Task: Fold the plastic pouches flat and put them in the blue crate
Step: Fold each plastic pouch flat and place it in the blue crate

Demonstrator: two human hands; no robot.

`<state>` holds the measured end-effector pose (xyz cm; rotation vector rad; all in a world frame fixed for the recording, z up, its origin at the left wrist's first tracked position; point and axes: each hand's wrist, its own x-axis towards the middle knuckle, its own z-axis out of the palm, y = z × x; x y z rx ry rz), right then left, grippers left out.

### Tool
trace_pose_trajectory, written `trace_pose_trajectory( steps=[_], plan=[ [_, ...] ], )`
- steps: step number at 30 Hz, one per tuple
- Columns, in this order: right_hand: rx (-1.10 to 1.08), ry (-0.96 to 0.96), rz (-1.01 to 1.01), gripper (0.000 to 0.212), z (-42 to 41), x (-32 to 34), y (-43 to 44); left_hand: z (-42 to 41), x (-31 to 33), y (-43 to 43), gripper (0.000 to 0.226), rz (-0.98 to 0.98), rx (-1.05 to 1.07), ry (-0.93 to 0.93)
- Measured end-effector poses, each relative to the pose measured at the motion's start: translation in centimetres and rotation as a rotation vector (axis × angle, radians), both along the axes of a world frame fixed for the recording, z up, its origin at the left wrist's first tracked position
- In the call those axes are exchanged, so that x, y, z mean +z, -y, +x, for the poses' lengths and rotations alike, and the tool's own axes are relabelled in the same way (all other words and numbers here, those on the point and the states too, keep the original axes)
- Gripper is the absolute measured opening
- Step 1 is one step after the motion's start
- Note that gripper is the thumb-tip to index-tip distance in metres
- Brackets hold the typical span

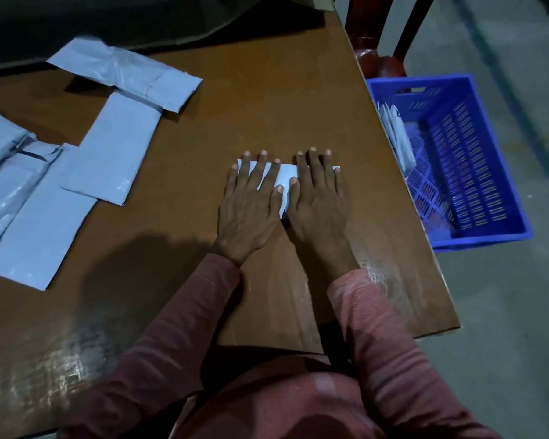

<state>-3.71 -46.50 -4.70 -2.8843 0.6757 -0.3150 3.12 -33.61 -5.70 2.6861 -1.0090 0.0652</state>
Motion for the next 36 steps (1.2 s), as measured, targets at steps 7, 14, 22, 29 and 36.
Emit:
trace_pose_trajectory(
  steps=[7,14,22,29,36],
  plan=[
    [-0.003,-0.031,-0.034,0.055,0.0,-0.4,-0.1,-0.4,0.1,0.2,0.055,0.025,0.02,0.054],
    [-0.003,-0.038,-0.038,0.056,0.1,-0.7,0.0,0.0,-0.5,0.1,0.056,-0.026,0.002,0.027],
    [-0.029,-0.008,0.015,0.056,0.2,-0.8,-0.2,0.2,-1.3,0.1,0.056,-0.062,0.01,0.018],
    [-0.028,-0.022,0.005,0.057,0.2,-0.7,-0.2,0.0,-0.7,0.2,0.057,-0.04,0.016,0.007],
    [0.032,-0.05,0.038,0.058,-0.1,0.1,0.2,-0.2,0.3,-0.3,0.059,-0.012,0.003,-0.063]
  ],
)
